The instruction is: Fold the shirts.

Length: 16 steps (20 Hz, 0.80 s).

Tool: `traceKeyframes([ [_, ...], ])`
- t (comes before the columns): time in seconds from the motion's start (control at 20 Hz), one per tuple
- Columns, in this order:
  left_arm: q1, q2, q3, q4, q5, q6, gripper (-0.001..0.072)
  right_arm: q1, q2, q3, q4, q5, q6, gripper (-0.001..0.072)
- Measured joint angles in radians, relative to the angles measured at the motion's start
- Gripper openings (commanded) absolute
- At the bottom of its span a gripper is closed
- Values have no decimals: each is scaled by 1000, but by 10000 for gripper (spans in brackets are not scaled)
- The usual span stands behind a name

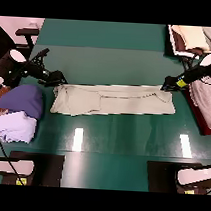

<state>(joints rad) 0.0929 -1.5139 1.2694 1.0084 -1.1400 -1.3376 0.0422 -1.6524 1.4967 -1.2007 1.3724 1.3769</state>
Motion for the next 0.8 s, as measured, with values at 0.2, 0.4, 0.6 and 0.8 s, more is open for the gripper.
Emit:
traceKeyframes([
  [0.2,1,-2,32,-21,-39,-11,168,-98,27,-2,73,55,-66,361],
  [0.4,0,-2,45,-52,-72,-14,30,-256,90,-115,101,76,-108,598],
  [0.6,-35,-2,48,-108,-63,-15,29,-394,97,-248,196,57,-165,598],
  [0.8,-146,-3,48,-118,11,-18,29,-433,31,-308,315,42,-216,598],
])
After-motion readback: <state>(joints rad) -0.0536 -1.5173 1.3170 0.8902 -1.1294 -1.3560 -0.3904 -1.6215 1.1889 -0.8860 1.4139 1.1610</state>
